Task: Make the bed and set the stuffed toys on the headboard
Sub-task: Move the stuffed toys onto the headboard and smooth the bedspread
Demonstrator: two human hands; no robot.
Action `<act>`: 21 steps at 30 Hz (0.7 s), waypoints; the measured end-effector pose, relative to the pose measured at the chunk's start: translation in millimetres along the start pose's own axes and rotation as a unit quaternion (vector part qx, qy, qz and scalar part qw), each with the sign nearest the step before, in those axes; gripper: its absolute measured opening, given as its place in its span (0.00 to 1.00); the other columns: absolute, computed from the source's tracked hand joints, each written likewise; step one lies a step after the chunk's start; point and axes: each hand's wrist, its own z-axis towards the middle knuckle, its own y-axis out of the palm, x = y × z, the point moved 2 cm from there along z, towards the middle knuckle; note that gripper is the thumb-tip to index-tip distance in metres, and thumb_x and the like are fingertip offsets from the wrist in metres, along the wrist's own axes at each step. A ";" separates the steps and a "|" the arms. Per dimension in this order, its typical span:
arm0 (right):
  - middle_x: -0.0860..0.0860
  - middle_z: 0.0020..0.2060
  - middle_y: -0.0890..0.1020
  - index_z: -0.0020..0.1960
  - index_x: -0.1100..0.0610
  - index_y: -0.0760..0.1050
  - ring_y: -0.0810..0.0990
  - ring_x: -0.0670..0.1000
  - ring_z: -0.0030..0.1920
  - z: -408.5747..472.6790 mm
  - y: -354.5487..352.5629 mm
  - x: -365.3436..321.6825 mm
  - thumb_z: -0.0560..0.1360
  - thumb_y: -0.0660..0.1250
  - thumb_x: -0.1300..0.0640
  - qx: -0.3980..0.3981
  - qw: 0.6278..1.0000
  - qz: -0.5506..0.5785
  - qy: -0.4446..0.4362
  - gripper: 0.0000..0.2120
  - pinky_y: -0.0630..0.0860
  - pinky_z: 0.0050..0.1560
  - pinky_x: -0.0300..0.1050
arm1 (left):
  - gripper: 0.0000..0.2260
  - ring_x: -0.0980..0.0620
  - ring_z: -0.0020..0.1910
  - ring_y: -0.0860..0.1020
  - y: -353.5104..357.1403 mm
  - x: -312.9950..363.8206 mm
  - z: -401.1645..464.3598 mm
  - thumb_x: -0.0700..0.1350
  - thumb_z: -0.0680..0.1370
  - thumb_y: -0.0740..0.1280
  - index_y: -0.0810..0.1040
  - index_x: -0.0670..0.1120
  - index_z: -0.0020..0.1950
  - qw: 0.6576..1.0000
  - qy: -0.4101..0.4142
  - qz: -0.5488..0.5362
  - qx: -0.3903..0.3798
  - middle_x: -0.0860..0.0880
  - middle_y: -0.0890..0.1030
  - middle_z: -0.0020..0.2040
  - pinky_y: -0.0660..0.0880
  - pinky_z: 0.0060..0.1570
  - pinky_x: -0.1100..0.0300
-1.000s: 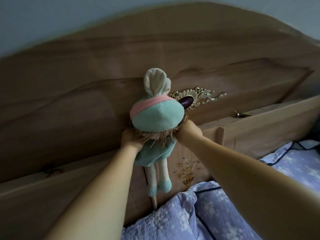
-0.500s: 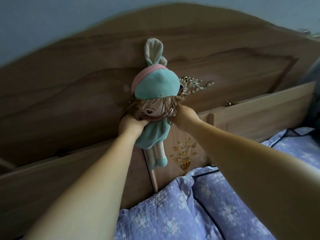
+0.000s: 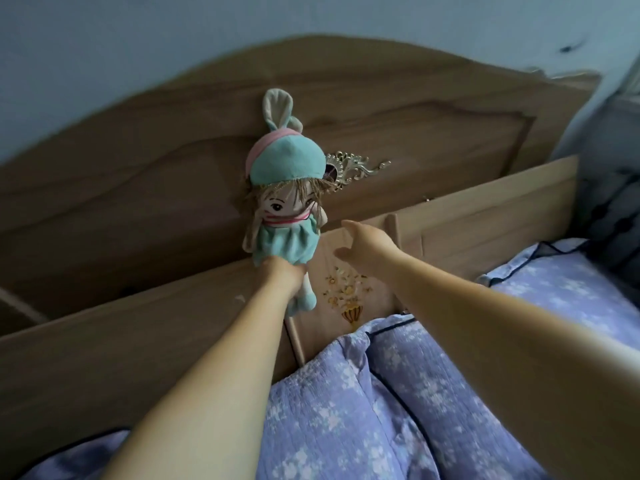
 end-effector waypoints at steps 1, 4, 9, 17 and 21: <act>0.56 0.69 0.70 0.75 0.56 0.59 0.71 0.57 0.67 -11.1 -2.2 6.5 0.77 0.65 0.53 0.002 1.000 0.000 0.006 0.29 0.70 0.61 0.47 | 0.26 0.40 0.60 0.75 8.3 0.3 -5.3 0.50 0.75 0.66 0.66 0.38 0.68 1.000 0.007 0.008 -0.003 0.41 0.74 0.63 0.73 0.57 0.55; 0.55 0.70 0.69 0.76 0.55 0.57 0.70 0.56 0.68 -48.0 -6.8 32.1 0.77 0.65 0.53 -0.001 0.999 0.008 0.035 0.31 0.70 0.61 0.44 | 0.32 0.41 0.68 0.68 33.5 12.3 -42.0 0.51 0.75 0.66 0.57 0.42 0.74 0.999 0.048 0.003 -0.021 0.41 0.67 0.71 0.68 0.64 0.53; 0.57 0.61 0.77 0.68 0.58 0.69 0.75 0.58 0.62 -142.1 -15.8 87.3 0.75 0.66 0.54 0.033 0.995 0.046 0.083 0.22 0.73 0.59 0.48 | 0.31 0.45 0.71 0.66 81.2 31.1 -139.9 0.52 0.77 0.64 0.55 0.51 0.77 0.984 0.145 -0.001 -0.102 0.46 0.65 0.74 0.65 0.66 0.55; 0.54 0.68 0.72 0.72 0.55 0.65 0.72 0.54 0.66 -368.8 -7.5 227.5 0.78 0.63 0.53 0.177 0.947 0.145 0.225 0.23 0.67 0.66 0.45 | 0.19 0.45 0.64 0.73 205.0 38.8 -351.0 0.45 0.77 0.64 0.71 0.49 0.69 0.920 0.312 0.020 -0.235 0.45 0.74 0.67 0.70 0.61 0.56; 0.57 0.62 0.77 0.67 0.57 0.71 0.76 0.57 0.61 -484.5 -2.9 295.0 0.77 0.64 0.55 0.244 0.903 0.189 0.300 0.19 0.71 0.57 0.44 | 0.15 0.45 0.54 0.79 273.6 39.3 -465.1 0.41 0.76 0.65 0.76 0.44 0.63 0.870 0.381 0.012 -0.313 0.42 0.80 0.58 0.73 0.44 0.64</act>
